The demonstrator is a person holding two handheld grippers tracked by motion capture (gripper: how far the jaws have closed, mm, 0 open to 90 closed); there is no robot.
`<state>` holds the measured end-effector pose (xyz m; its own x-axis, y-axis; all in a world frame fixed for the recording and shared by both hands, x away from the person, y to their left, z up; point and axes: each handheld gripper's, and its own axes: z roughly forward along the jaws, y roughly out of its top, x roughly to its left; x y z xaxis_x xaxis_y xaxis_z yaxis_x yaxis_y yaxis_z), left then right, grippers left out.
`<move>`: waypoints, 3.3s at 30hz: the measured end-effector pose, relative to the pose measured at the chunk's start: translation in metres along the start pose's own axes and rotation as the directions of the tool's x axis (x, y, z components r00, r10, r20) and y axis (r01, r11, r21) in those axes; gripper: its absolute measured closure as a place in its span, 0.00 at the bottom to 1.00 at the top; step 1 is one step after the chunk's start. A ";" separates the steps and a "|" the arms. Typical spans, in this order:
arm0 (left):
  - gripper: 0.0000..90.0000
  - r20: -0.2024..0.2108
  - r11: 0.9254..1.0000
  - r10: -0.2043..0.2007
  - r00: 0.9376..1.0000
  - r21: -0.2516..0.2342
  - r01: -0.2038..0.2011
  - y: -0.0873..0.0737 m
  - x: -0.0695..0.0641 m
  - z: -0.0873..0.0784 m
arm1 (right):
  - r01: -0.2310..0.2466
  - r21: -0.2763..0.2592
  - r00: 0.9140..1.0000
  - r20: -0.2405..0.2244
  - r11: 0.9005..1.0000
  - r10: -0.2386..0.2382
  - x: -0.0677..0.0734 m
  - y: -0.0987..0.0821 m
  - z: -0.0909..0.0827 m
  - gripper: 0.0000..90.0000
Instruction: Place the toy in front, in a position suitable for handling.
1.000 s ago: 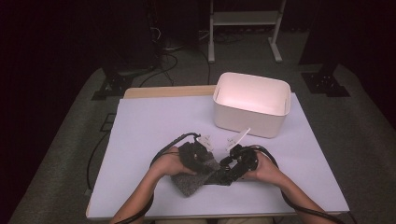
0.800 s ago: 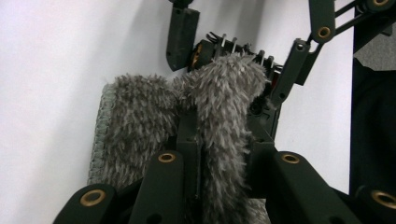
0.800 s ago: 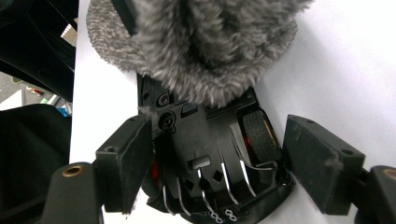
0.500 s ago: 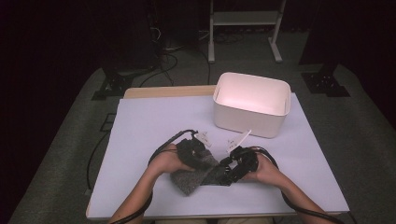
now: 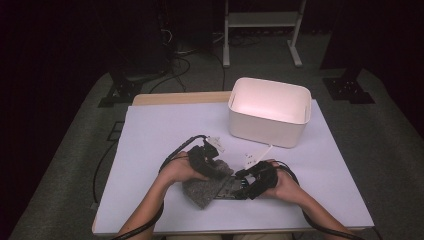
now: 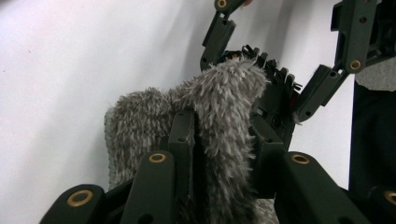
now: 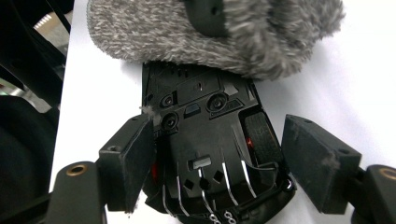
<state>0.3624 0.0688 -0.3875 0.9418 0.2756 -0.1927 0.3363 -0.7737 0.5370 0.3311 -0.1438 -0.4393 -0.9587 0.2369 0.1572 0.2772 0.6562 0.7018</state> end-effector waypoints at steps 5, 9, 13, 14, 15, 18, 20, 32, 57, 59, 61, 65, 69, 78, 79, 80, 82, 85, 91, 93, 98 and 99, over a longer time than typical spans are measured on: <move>0.72 0.017 1.000 -0.010 1.000 0.012 0.009 0.002 0.002 0.001 | 0.059 -0.003 0.997 0.040 0.998 -0.059 0.007 0.000 -0.001 0.29; 0.75 0.062 0.999 -0.023 0.998 0.023 0.022 0.001 0.002 0.004 | 0.095 -0.012 0.993 0.070 0.995 -0.094 0.013 -0.001 -0.002 0.29; 0.77 0.079 1.000 -0.029 0.996 0.015 0.028 0.000 0.002 0.005 | 0.120 -0.015 0.989 0.090 0.993 -0.119 0.017 -0.001 -0.002 0.29; 0.78 0.084 1.000 -0.030 0.996 0.014 0.029 -0.001 0.001 0.004 | 0.138 -0.016 0.986 0.100 0.990 -0.136 0.019 -0.001 -0.002 0.29; 0.78 0.087 0.999 -0.032 0.996 0.007 0.031 -0.001 0.001 0.004 | 0.138 -0.016 0.986 0.100 0.990 -0.136 0.019 -0.001 -0.002 0.29; 0.80 0.098 1.000 -0.028 0.995 -0.004 0.028 -0.003 0.001 0.003 | 0.159 -0.011 0.980 0.124 0.987 -0.157 0.024 -0.001 -0.003 0.29; 0.80 0.099 1.000 -0.021 0.995 -0.009 0.022 -0.005 -0.001 0.001 | 0.165 -0.011 0.978 0.132 0.986 -0.162 0.026 -0.001 -0.003 0.29; 0.81 0.113 0.999 0.033 0.993 -0.030 -0.030 -0.008 -0.017 -0.007 | 0.098 -0.023 0.993 0.075 0.995 -0.096 0.022 -0.005 -0.006 0.27; 0.84 0.122 0.994 0.108 0.987 -0.050 -0.102 -0.005 -0.034 -0.017 | 0.127 -0.035 0.992 0.005 0.991 -0.127 0.035 -0.013 -0.003 0.62; 0.85 0.108 0.992 0.116 0.987 -0.051 -0.112 -0.001 -0.033 -0.018 | 0.149 -0.037 0.988 0.048 0.988 -0.148 0.037 -0.012 -0.002 0.63; 0.85 0.098 0.992 0.124 0.987 -0.047 -0.120 0.003 -0.033 -0.019 | 0.154 -0.030 0.985 0.079 0.988 -0.151 0.037 -0.011 -0.002 0.63; 0.85 0.088 0.991 0.130 0.988 -0.044 -0.127 0.010 -0.032 -0.017 | 0.137 -0.034 0.987 0.085 0.990 -0.134 0.032 -0.010 -0.002 0.63; 0.83 0.083 0.992 0.124 0.989 -0.021 -0.123 0.009 -0.031 -0.007 | 0.130 -0.036 0.990 0.067 0.991 -0.127 0.030 -0.011 -0.003 0.62; 0.58 0.019 0.991 0.135 0.991 -0.004 -0.135 0.013 -0.040 -0.018 | 0.093 -0.048 0.995 0.043 0.994 -0.091 0.025 -0.017 -0.011 0.58; 0.57 0.008 0.990 0.142 0.990 -0.008 -0.141 0.013 -0.041 -0.021 | 0.093 -0.053 0.995 0.044 0.994 -0.091 0.025 -0.017 -0.012 0.58; 0.57 0.004 0.989 0.144 0.990 -0.014 -0.144 0.013 -0.043 -0.024 | 0.097 -0.052 0.995 0.045 0.994 -0.095 0.025 -0.017 -0.013 0.58; 0.55 -0.009 0.989 0.150 0.989 -0.015 -0.150 0.013 -0.046 -0.029 | 0.096 -0.052 0.995 0.045 0.994 -0.094 0.025 -0.018 -0.013 0.58; 0.56 -0.023 0.987 0.160 0.987 0.002 -0.160 0.014 -0.050 -0.034 | 0.092 -0.053 0.995 0.042 0.994 -0.090 0.025 -0.019 -0.014 0.59; 0.64 -0.042 0.983 0.180 0.983 0.041 -0.178 0.013 -0.052 -0.024 | 0.086 -0.059 0.996 0.043 0.995 -0.084 0.026 -0.022 -0.018 0.62; 0.70 -0.045 0.982 0.183 0.982 0.050 -0.181 0.013 -0.052 -0.021 | 0.090 -0.057 0.995 0.048 0.994 -0.088 0.026 -0.022 -0.018 0.63; 0.87 -0.025 0.977 0.212 0.977 0.041 -0.211 0.009 -0.051 -0.009 | 0.103 -0.053 0.993 0.057 0.993 -0.100 0.028 -0.022 -0.018 0.63; 0.88 -0.023 0.976 0.213 0.977 0.038 -0.212 0.009 -0.051 -0.008 | 0.104 -0.052 0.993 0.059 0.993 -0.101 0.028 -0.021 -0.018 0.63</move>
<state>0.3173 0.0524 -0.3662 0.9916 0.1173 -0.0546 0.1283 -0.8355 0.5343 0.2968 -0.1637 -0.4377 -0.9764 0.2115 0.0443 0.1724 0.6388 0.7498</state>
